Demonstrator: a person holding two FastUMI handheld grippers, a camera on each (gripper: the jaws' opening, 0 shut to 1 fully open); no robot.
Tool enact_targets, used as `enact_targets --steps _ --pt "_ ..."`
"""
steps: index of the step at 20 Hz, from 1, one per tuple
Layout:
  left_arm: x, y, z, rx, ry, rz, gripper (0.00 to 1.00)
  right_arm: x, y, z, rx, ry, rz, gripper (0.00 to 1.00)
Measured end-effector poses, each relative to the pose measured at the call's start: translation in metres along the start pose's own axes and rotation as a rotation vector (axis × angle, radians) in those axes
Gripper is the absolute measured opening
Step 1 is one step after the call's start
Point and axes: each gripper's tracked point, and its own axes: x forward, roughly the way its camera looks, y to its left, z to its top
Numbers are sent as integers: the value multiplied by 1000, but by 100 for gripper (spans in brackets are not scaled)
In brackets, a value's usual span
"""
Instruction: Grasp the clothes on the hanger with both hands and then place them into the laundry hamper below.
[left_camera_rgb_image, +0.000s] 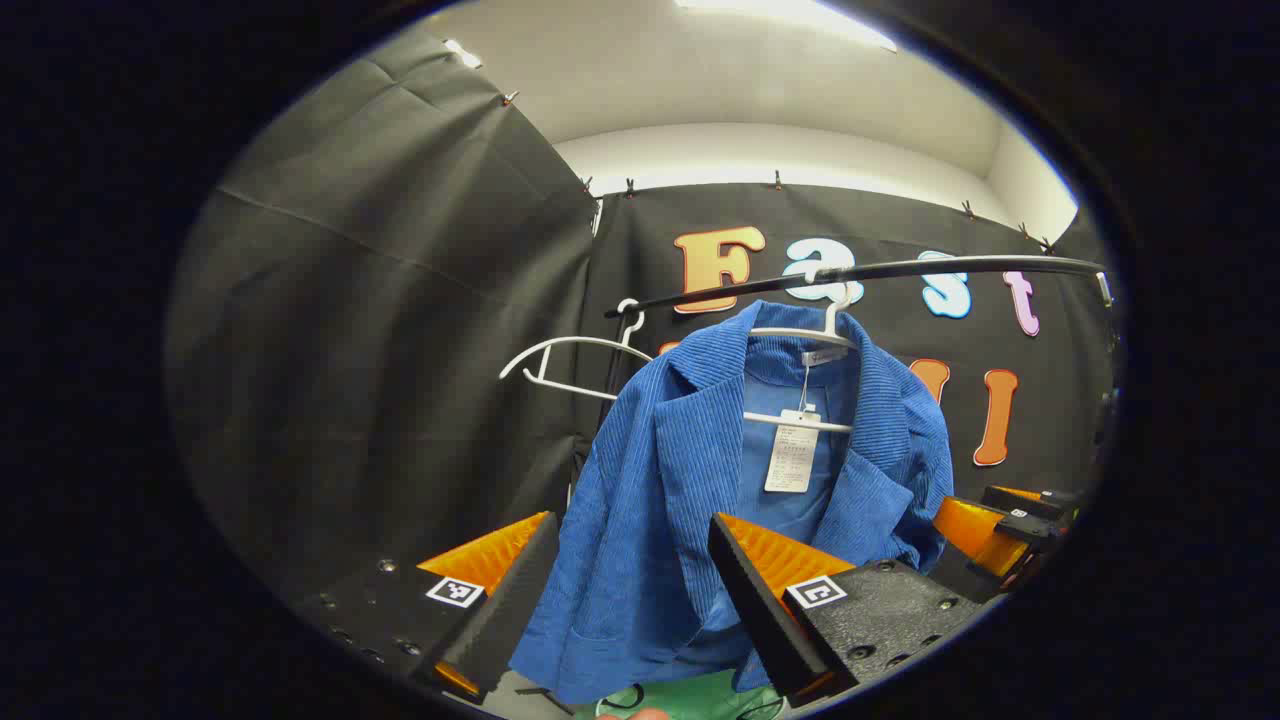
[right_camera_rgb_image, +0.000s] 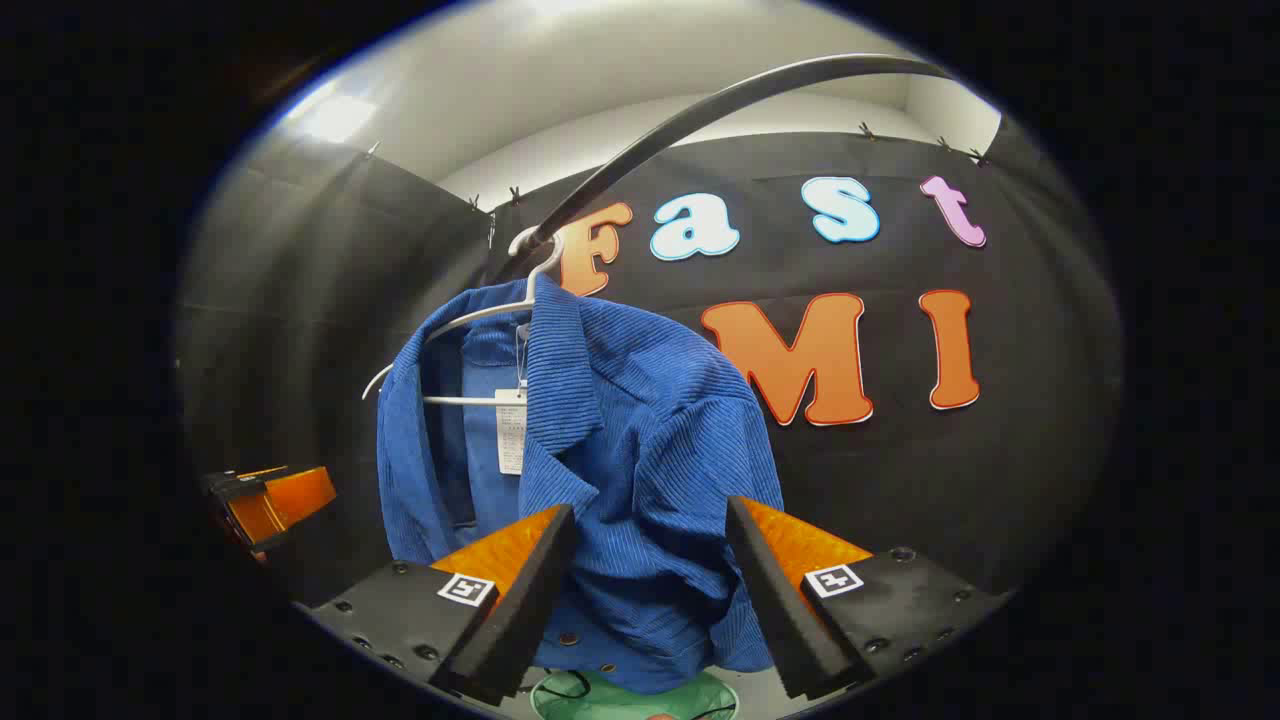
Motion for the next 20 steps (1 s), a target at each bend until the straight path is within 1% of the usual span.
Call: enact_targets --steps 2,3,7,8,9,10,11,12,13,15,16,17,18,19,20 --pt "0 5 6 19 -13 5 95 -1 2 1 6 -3 -2 97" --pt "-1 6 8 25 -15 8 92 -2 5 1 10 -5 -1 97" --pt "-10 7 6 24 -12 -7 92 -9 10 3 16 -19 3 97" --pt "-12 7 5 26 -8 -9 95 -11 10 3 12 -18 -1 90" --pt "-14 8 4 28 -3 -10 95 -13 11 3 9 -16 -1 90" --pt "-16 9 4 28 0 -10 92 -15 12 2 9 -13 -2 90" --pt "-18 12 4 25 1 -9 92 -16 14 2 9 -9 -2 97" --pt "-20 13 5 22 -2 -9 92 -18 15 2 9 -6 -2 97" --pt "-22 14 6 18 -5 -10 92 -20 16 3 8 -4 -1 90" --pt "-26 17 7 15 -5 -12 92 -24 17 6 2 -5 -8 90" --pt "-28 18 8 15 -5 -14 92 -26 18 6 -1 -8 -10 97" --pt "-30 20 9 15 -5 -15 92 -27 20 7 -4 -11 -10 97" --pt "-32 22 10 15 -5 -14 92 -30 21 8 -7 -13 -11 90" --pt "-34 24 10 13 -5 -16 92 -31 23 8 -9 -13 -10 97" --pt "-36 26 10 11 -4 -17 95 -32 26 9 -10 -14 -7 97"
